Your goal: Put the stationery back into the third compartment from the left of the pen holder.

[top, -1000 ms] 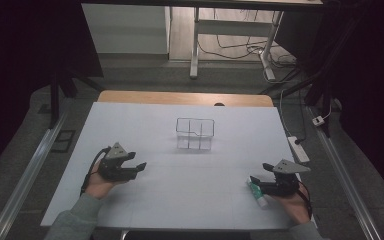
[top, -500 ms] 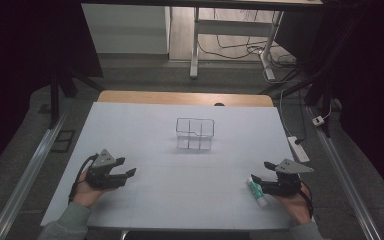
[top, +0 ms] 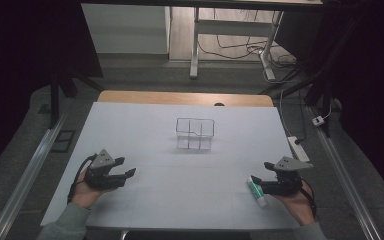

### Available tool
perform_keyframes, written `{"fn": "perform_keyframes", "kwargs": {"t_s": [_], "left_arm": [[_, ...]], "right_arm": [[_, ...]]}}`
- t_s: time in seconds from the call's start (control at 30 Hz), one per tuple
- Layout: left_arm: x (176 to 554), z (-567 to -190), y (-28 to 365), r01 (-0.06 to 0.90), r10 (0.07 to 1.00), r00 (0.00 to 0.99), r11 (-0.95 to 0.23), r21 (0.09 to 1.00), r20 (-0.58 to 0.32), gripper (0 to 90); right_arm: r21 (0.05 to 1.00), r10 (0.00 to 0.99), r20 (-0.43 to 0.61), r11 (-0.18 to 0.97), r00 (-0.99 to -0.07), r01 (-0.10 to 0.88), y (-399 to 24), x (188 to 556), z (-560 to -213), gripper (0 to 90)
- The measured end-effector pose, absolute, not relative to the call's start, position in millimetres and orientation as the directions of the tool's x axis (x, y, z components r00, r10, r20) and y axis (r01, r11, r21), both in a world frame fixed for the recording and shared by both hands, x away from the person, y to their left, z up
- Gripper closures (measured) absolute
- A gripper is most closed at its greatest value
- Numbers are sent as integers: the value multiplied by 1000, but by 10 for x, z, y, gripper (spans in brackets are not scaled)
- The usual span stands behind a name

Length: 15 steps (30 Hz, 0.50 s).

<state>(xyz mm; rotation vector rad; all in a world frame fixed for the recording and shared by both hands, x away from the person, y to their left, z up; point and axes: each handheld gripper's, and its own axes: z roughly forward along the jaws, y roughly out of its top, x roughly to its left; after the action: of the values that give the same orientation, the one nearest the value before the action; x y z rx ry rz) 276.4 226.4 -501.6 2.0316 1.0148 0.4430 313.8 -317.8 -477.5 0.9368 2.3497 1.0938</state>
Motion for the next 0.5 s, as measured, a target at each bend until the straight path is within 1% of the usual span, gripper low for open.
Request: {"fn": "perform_keyframes", "kwargs": {"t_s": [0.07, 0.2, 0.5], "left_arm": [[2763, -5014, 2271, 504, 785, 618, -351, 789, -46, 384], [2748, -4999, 2267, 497, 781, 623, -351, 794, -44, 384], [2750, -5002, 2248, 495, 777, 628, -362, 790, -38, 384]], "right_arm": [[752, 708, -73, 502, -703, 428, -3147, 3126, -4730, 264], [732, 720, -51, 498, -692, 465, -3117, 3107, -4655, 266], [689, 745, -43, 504, -665, 520, -3122, 3063, -4532, 268]]}}
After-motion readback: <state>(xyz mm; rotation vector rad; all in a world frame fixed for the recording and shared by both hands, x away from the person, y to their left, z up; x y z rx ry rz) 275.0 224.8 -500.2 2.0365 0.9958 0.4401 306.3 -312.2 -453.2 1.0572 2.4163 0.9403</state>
